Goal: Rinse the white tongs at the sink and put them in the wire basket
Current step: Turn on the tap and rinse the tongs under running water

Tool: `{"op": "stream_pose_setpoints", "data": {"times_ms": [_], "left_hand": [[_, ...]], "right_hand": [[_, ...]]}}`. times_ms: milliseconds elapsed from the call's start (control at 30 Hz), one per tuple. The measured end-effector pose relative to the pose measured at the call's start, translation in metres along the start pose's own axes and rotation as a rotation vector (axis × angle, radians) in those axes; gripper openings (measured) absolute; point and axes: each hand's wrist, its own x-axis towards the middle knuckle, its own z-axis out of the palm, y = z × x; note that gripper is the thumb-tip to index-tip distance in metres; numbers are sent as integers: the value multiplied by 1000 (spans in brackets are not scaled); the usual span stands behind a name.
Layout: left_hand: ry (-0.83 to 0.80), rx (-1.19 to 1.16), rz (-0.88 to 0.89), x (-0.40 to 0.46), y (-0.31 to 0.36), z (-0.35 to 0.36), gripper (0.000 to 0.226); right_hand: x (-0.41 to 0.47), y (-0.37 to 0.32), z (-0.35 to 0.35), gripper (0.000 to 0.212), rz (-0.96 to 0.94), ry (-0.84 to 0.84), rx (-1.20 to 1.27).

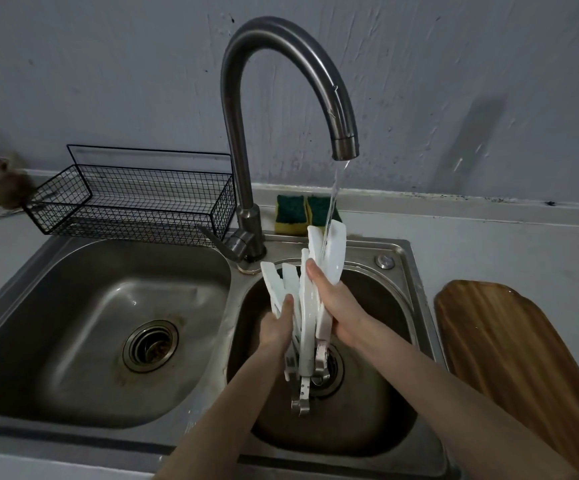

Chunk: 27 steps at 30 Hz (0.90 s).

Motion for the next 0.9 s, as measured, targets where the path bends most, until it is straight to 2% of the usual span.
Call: {"op": "stream_pose_setpoints", "data": {"times_ms": [100, 200, 267, 467, 667, 767, 900], "left_hand": [[-24, 2, -30, 3, 0, 4, 58], [-73, -89, -46, 5, 0, 4, 46], [-123, -161, -64, 6, -1, 5, 41], [-216, -333, -42, 6, 0, 7, 36], [-168, -300, -5, 13, 5, 2, 32], [-209, -299, 26, 12, 10, 0, 35], [-410, -450, 27, 11, 16, -2, 52]], "right_hand": [[1, -4, 1, 61, -75, 114, -102], [1, -6, -3, 51, -233, 250, -176], [0, -8, -4, 50, -302, 270, -259], [-5, -11, -4, 49, -346, 106, -375], [-12, -7, -5, 70, -314, -37, -450], [-11, -5, -5, 70, -328, 75, -439], [-8, -1, -12, 62, -349, 245, -372]]}}
